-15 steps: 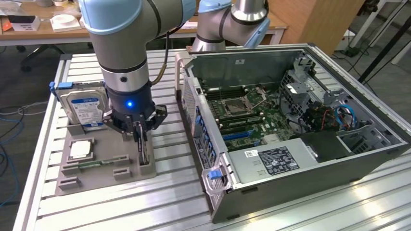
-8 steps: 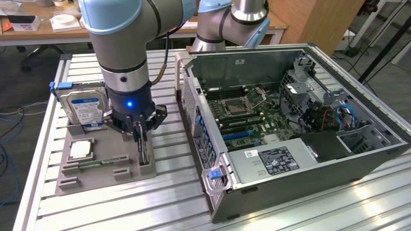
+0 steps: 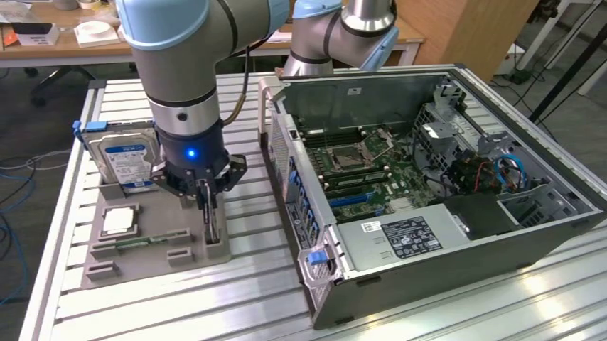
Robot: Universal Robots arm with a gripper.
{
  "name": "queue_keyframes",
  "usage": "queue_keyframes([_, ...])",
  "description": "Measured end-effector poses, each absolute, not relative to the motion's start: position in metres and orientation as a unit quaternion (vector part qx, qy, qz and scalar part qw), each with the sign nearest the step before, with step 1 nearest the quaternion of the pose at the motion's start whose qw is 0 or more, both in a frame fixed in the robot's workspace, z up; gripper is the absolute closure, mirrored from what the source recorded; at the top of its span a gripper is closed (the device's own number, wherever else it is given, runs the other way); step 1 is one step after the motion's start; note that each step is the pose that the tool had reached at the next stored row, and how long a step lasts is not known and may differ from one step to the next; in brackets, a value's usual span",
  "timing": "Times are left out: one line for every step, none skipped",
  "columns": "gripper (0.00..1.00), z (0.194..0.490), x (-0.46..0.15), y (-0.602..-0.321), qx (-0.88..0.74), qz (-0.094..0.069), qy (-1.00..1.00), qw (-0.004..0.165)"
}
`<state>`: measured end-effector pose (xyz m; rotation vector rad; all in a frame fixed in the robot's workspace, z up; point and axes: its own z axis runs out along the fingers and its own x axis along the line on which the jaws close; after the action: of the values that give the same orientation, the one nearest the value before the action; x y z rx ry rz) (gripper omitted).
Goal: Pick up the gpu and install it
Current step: 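Pick up the gpu and move the gpu toward the slot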
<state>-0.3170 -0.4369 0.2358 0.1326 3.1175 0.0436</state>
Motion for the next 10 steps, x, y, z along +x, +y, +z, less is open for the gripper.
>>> queue_keyframes([0.74, 0.2363, -0.3170, -0.4368, 0.042, 0.014, 0.999, 0.011])
queue_keyframes([0.74, 0.2370, -0.3170, -0.4368, 0.042, 0.014, 0.999, 0.011])
queue_keyframes([0.74, 0.2378, -0.3170, -0.4368, 0.042, 0.014, 0.999, 0.011])
queue_keyframes([0.74, 0.2387, -0.3170, -0.4368, 0.042, 0.014, 0.999, 0.011])
queue_keyframes([0.74, 0.2395, -0.3170, -0.4368, 0.042, 0.014, 0.999, 0.011])
queue_keyframes([0.74, 0.2403, -0.3170, -0.4368, 0.042, 0.014, 0.999, 0.011])
queue_keyframes([0.74, 0.2410, -0.3170, -0.4368, 0.042, 0.014, 0.999, 0.011])
queue_keyframes([0.74, 0.2418, -0.3170, -0.4368, 0.042, 0.014, 0.999, 0.011])
queue_keyframes([0.74, 0.2425, -0.3170, -0.4368, 0.042, 0.014, 0.999, 0.011])
queue_keyframes([0.74, 0.2434, -0.3170, -0.4368, 0.042, 0.014, 0.999, 0.011])
